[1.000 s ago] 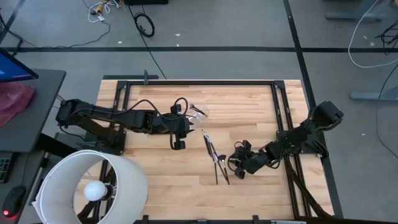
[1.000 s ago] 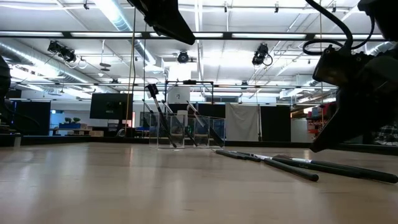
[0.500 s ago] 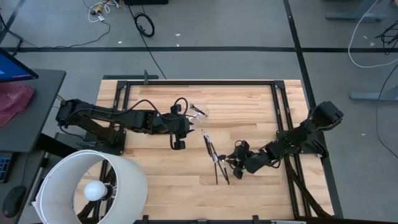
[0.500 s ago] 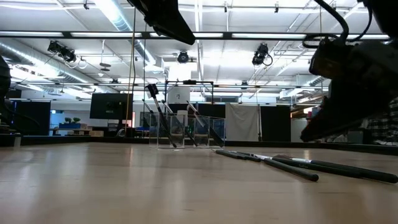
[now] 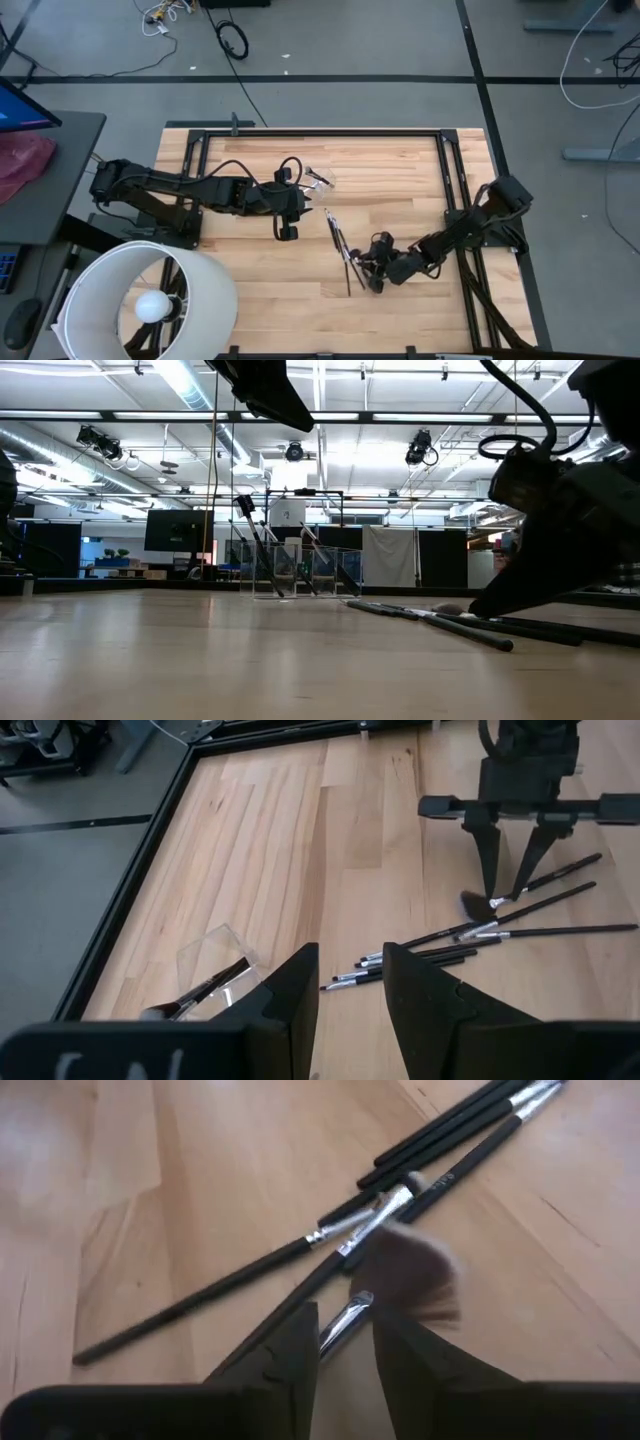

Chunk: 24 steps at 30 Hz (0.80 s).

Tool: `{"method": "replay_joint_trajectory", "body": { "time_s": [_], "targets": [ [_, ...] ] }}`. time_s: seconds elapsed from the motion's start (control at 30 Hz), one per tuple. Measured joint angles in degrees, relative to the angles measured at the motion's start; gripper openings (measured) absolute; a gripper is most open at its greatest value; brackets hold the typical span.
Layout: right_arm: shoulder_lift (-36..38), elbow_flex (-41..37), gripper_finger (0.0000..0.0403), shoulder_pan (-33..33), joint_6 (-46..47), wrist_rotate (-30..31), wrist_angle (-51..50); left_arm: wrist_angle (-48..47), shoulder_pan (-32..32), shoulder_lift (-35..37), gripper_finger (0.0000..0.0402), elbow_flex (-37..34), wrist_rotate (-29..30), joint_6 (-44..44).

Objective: Put items in baskets/containers
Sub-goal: Put the black highlighter brush into the transparent organizer

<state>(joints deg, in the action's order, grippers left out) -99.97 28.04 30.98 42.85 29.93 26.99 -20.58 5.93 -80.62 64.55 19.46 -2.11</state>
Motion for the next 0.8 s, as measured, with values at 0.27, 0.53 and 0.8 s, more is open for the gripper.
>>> {"method": "replay_joint_trajectory", "body": {
  "time_s": [0.27,0.53,0.8],
  "targets": [
    [-1.8,0.41,0.0103,-0.97,-6.5,3.58,-3.5,0.07,-0.02,0.0,0.0117,0.0,0.0,0.02],
    [-1.86,0.29,0.0103,-4.42,-19.22,5.36,-4.22,0.14,-0.01,0.0,0.0117,0.0,0.0,0.0],
    [6.47,-0.12,0.0103,-3.88,-19.06,3.66,-6.61,0.39,-0.02,0.0,0.0117,0.0,0.0,0.0]
  ]
}}
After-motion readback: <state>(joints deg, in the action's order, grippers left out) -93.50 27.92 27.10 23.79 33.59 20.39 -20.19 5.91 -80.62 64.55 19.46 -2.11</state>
